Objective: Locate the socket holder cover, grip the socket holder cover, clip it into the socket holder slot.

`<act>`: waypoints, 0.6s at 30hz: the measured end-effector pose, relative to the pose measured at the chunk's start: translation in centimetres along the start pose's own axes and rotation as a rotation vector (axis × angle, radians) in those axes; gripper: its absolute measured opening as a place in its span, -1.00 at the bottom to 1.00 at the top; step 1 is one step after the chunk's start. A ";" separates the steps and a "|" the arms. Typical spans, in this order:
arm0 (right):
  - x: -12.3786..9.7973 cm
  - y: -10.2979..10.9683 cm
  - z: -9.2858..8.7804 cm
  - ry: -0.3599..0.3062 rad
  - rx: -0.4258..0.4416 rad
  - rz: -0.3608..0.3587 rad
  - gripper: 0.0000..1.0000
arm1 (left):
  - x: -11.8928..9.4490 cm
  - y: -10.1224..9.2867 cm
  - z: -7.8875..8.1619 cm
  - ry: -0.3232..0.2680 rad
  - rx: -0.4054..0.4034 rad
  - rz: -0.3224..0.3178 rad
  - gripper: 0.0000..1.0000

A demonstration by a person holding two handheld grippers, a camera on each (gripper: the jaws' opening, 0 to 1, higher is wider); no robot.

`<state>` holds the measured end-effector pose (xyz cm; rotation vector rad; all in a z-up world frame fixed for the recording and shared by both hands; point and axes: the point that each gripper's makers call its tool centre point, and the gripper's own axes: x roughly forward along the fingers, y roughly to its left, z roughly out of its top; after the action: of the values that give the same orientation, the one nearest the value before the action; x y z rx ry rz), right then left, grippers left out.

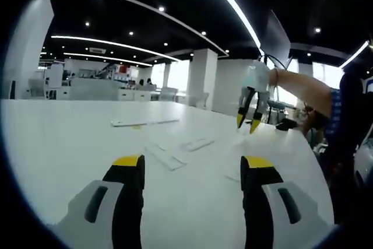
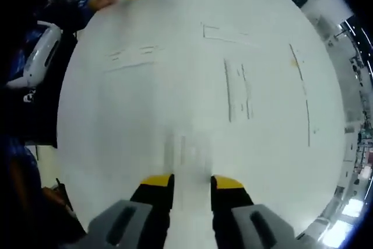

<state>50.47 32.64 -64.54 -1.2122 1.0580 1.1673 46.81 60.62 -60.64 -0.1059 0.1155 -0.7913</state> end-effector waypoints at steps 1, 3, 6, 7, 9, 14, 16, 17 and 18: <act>0.1 -0.5 0.0 0.005 -0.012 -0.007 -0.46 | 0.1 0.1 -0.1 0.004 -0.003 -0.003 0.33; 0.3 -1.4 0.1 0.009 -0.037 -0.014 -0.46 | 0.2 0.1 -0.4 0.014 -0.005 -0.005 0.33; 0.7 -2.7 0.3 0.016 -0.065 -0.020 -0.46 | 0.4 0.1 -0.7 0.026 -0.008 -0.012 0.33; 0.8 -3.1 0.3 0.019 -0.068 -0.020 -0.46 | 0.4 0.0 -0.8 0.030 -0.009 -0.015 0.33; 1.3 -3.9 0.3 0.036 -0.081 -0.021 -0.46 | 0.5 -0.1 -0.9 0.034 -0.009 -0.022 0.33; 2.3 -5.4 0.3 0.052 -0.093 -0.024 -0.46 | 0.5 -0.1 -1.3 0.044 -0.006 -0.021 0.33; 2.7 -5.8 0.5 0.061 -0.109 -0.028 -0.46 | 0.5 0.1 -1.4 0.049 -0.007 -0.018 0.32; 3.0 -6.0 0.8 0.056 -0.113 -0.017 -0.46 | 0.5 0.2 -1.6 0.054 -0.008 -0.014 0.32; 3.2 -6.0 1.0 0.049 -0.114 -0.007 -0.46 | 0.5 0.2 -1.6 0.055 -0.009 -0.014 0.32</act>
<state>56.75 33.96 -66.94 -1.3388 1.0343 1.2112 47.06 60.36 -62.30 -0.0933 0.1705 -0.8079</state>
